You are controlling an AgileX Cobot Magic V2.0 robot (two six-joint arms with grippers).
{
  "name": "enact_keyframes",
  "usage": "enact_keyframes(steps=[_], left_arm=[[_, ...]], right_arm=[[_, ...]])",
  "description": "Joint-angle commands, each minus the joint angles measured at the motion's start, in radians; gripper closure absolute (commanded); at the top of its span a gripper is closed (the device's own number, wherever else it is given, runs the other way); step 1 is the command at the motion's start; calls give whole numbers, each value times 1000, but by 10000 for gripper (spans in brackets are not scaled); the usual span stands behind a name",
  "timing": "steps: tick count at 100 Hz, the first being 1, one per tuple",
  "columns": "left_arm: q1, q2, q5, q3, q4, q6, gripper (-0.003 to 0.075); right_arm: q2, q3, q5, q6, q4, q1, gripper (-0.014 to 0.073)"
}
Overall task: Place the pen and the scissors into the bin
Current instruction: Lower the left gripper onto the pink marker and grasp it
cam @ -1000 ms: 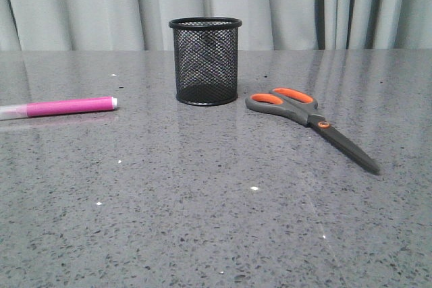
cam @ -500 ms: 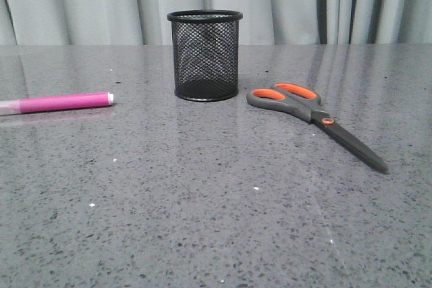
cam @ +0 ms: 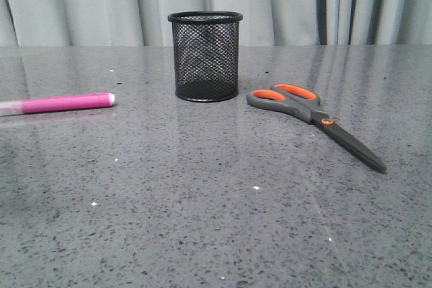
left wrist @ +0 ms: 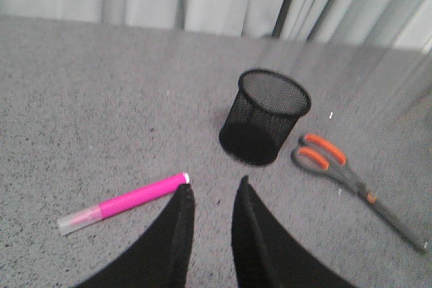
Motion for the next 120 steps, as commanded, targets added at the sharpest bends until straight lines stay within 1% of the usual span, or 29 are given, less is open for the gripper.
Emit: enact_keyframes(steps=[1, 7, 12, 18, 24, 36, 43, 48, 51, 54, 60, 61, 70, 74, 94, 120], left_arm=[[4, 166, 148, -176, 65, -1, 550], [4, 280, 265, -270, 92, 47, 481], [4, 365, 351, -346, 96, 100, 447], [4, 455, 422, -432, 96, 135, 442], [4, 548, 453, -504, 99, 175, 442], [4, 716, 518, -613, 152, 245, 442], [4, 799, 566, -658, 180, 316, 442], [4, 847, 612, -683, 186, 405, 442], [4, 869, 632, -692, 186, 478, 442], [4, 892, 665, -706, 186, 582, 442], [4, 909, 665, -718, 186, 740, 438], [4, 912, 665, -718, 186, 740, 438], [4, 912, 644, -720, 188, 927, 437], [4, 912, 635, -720, 188, 966, 437], [28, 948, 623, -720, 193, 970, 437], [28, 1006, 604, -720, 211, 970, 437]], right_arm=[[28, -35, -53, -14, -2, -6, 203], [28, -35, -53, -14, -2, -6, 203], [28, -35, -57, -14, -2, -6, 203], [28, -35, -65, -14, -2, -6, 203], [28, -35, -69, -14, -2, -6, 203], [28, -35, -69, -14, -2, -6, 203], [28, -35, -69, -14, -2, -6, 203], [28, -35, -69, -14, -2, -6, 203], [28, -35, -67, -14, -2, -6, 203], [28, -35, -63, -14, -2, -6, 203], [28, -35, -58, -14, -2, -6, 203], [28, -35, -56, -14, -2, -6, 203], [28, -35, -56, -14, -2, -6, 203], [28, -35, -56, -14, -4, -6, 203], [28, -22, -81, -14, -8, -6, 203], [28, -22, -104, -14, -8, -6, 203]])
